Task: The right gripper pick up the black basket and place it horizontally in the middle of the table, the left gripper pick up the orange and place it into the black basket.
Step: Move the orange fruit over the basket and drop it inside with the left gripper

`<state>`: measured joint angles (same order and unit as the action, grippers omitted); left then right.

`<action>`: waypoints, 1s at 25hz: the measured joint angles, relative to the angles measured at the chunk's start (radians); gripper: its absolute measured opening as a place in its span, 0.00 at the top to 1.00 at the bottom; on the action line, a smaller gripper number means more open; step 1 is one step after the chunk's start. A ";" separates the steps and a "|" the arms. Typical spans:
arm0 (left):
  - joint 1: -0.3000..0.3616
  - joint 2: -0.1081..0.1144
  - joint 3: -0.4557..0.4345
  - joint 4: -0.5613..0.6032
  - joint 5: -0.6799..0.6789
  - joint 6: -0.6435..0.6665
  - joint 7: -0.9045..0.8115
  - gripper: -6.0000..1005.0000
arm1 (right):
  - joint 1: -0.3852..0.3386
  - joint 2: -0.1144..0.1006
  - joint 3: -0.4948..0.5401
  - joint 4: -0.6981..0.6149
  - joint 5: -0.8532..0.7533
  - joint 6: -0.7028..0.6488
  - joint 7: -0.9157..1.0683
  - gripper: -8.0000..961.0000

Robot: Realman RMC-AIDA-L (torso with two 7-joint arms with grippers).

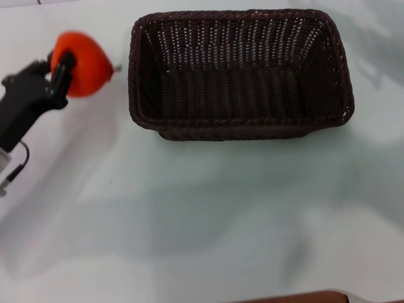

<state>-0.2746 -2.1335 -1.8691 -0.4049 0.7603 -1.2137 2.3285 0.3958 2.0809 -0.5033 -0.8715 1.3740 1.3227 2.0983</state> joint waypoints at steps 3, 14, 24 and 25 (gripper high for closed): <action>-0.002 -0.010 -0.002 -0.045 -0.002 -0.080 -0.010 0.82 | 0.001 0.000 0.000 0.004 0.015 0.000 -0.008 0.37; -0.147 -0.040 0.156 -0.024 -0.009 -0.131 0.005 0.86 | 0.010 0.002 -0.002 0.032 0.048 0.006 -0.039 0.37; -0.161 -0.041 0.198 0.064 -0.116 -0.099 0.083 0.52 | -0.017 0.003 0.016 0.214 0.230 0.046 -0.329 0.37; -0.142 -0.042 0.187 0.065 -0.151 -0.099 0.100 0.47 | -0.022 0.004 0.024 0.218 0.231 0.060 -0.365 0.37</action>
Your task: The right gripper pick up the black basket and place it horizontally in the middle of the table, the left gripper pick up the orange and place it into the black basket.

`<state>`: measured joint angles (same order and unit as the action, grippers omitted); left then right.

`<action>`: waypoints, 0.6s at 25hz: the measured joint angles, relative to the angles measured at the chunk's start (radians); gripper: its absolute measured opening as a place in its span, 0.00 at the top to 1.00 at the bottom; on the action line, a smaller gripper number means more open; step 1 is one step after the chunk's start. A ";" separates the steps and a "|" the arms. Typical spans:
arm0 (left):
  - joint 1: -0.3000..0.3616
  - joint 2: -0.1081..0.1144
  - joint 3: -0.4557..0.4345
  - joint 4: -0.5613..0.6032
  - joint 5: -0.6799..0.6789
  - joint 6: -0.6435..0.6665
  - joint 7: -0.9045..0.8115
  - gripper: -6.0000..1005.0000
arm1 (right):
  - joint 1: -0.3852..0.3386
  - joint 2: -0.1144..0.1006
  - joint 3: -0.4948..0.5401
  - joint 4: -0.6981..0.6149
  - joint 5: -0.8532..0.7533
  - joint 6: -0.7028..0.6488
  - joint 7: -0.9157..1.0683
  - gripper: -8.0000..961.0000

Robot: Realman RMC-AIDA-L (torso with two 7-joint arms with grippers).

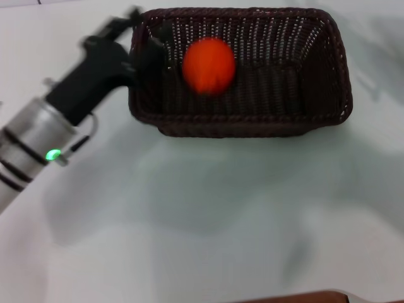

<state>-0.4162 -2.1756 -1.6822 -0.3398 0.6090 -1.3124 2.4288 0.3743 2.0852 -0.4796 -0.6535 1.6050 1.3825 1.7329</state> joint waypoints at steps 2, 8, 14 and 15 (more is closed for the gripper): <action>0.044 0.000 -0.034 -0.001 -0.072 0.000 0.043 0.40 | -0.008 0.003 0.035 0.020 0.001 0.039 -0.097 0.37; 0.141 0.004 -0.198 0.042 -0.174 0.001 0.121 0.27 | -0.034 0.004 0.203 0.223 0.080 0.141 -0.466 0.37; 0.194 0.006 -0.360 0.100 -0.180 -0.033 0.127 0.16 | -0.055 0.006 0.362 0.491 0.155 0.249 -1.008 0.37; 0.200 0.007 -0.368 0.105 -0.180 -0.043 0.130 0.14 | -0.054 0.006 0.390 0.521 0.155 0.251 -1.061 0.37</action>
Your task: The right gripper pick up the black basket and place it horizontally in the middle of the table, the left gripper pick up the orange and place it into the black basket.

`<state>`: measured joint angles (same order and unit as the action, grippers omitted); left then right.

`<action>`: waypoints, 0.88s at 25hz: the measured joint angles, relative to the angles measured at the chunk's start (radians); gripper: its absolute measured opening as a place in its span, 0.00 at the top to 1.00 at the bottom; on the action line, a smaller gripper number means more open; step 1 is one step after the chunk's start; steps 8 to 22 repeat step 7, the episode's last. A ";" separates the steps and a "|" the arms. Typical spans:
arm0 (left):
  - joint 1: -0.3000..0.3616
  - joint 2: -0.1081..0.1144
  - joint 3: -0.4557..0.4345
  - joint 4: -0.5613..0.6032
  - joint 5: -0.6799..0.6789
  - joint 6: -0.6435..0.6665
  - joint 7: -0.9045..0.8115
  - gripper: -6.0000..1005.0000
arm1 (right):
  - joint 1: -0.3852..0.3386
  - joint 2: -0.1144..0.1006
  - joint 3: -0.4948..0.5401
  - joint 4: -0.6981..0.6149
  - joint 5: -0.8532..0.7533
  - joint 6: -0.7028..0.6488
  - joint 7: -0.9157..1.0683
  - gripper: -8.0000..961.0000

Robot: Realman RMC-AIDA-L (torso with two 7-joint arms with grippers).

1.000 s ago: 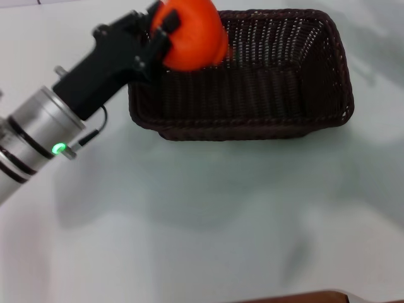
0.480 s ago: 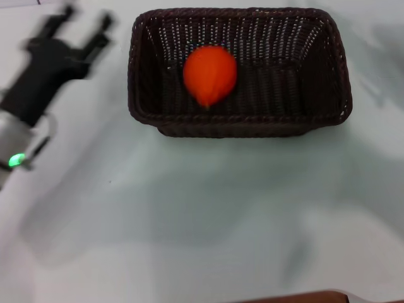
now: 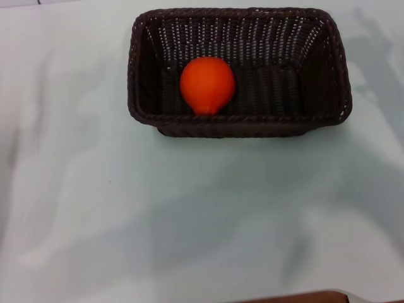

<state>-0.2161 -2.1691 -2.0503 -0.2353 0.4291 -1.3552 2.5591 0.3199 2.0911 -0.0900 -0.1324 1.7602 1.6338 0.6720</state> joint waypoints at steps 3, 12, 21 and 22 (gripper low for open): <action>0.013 0.000 -0.009 0.017 0.000 -0.030 0.040 0.11 | 0.011 0.001 0.058 0.054 0.000 -0.010 -0.091 0.33; 0.014 -0.003 -0.010 0.056 -0.001 -0.077 0.155 0.11 | 0.026 0.002 0.111 0.074 0.000 -0.049 -0.113 0.29; 0.014 -0.003 -0.010 0.056 -0.001 -0.077 0.155 0.11 | 0.026 0.002 0.111 0.074 0.000 -0.049 -0.113 0.29; 0.014 -0.003 -0.010 0.056 -0.001 -0.077 0.155 0.11 | 0.026 0.002 0.111 0.074 0.000 -0.049 -0.113 0.29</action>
